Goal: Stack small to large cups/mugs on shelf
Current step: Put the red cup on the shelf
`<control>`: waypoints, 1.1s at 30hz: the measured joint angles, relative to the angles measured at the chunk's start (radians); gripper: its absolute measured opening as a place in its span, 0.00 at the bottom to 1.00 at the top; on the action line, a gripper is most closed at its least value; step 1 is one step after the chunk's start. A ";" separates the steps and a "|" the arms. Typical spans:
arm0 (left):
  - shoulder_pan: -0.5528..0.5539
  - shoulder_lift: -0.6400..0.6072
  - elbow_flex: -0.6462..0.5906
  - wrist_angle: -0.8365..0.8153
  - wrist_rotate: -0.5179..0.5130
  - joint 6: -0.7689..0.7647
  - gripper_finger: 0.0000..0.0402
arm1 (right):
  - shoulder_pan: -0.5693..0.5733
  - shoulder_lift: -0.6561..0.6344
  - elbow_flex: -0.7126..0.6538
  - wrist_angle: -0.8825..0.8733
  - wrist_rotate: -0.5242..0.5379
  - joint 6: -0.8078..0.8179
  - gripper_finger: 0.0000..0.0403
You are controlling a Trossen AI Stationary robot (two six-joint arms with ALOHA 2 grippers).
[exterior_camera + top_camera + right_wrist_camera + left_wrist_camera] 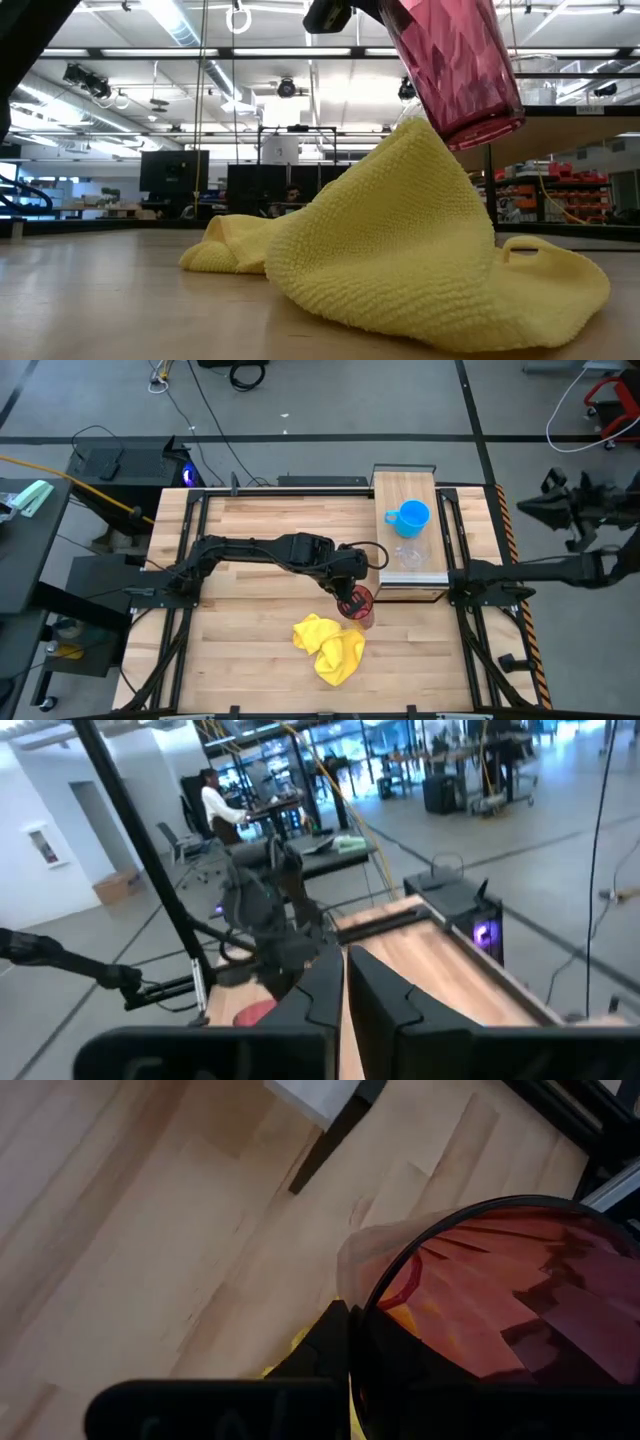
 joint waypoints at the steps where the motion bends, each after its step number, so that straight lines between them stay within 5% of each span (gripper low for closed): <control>1: 0.001 0.000 0.000 0.000 0.000 0.008 0.03 | 0.032 0.011 0.018 0.000 0.035 -0.003 0.06; 14: 0.015 0.001 0.000 0.000 0.000 0.015 0.03 | 0.561 0.029 0.175 0.035 0.523 -0.050 0.06; 26: 0.015 0.001 0.000 0.003 0.001 -0.008 0.03 | 1.092 0.029 0.240 0.156 0.732 -0.160 0.06; 33: -0.001 0.020 -0.001 0.047 0.002 -0.029 0.03 | 1.260 0.070 0.125 0.027 0.815 0.087 0.06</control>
